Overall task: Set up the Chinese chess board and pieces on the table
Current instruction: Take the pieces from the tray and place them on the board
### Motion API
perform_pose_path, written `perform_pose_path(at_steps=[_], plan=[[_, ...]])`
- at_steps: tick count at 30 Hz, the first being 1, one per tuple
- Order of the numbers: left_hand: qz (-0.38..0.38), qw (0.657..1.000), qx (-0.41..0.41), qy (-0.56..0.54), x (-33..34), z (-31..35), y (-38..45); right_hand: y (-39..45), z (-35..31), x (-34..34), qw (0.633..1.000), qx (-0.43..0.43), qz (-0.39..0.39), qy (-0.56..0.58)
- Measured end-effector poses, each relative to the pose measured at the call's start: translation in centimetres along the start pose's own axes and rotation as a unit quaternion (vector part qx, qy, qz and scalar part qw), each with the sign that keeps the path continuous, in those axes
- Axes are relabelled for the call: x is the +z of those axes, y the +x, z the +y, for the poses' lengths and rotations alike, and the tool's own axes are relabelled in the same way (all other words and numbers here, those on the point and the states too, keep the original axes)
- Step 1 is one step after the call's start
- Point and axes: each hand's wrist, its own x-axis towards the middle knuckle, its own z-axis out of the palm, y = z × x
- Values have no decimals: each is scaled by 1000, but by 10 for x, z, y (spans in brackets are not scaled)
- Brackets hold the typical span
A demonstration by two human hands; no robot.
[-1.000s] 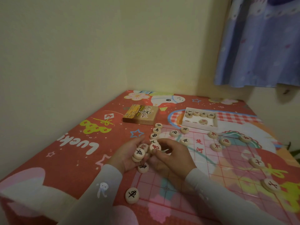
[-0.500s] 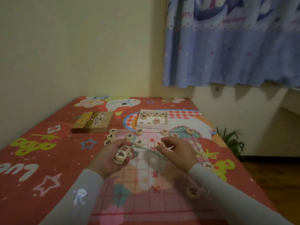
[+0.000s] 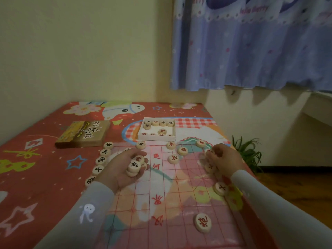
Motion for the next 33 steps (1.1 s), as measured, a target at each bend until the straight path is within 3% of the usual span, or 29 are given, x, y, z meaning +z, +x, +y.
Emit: perform_pose_path(at_steps=[17,21,27,33], plan=[[29,1000,1,10,8,-2,8,38,4,25,996,-2,-45,-73],[21,1000,-2,6,12,-4,1,31,1,18,998,-17,-16,-53],[4,1000,-14,-11,23,-11,-6,-7,-46,3,989,-139,-13,48],[10,997,-15,-78,35,-23,-15,-68,-114,3,935,-319,-104,117]])
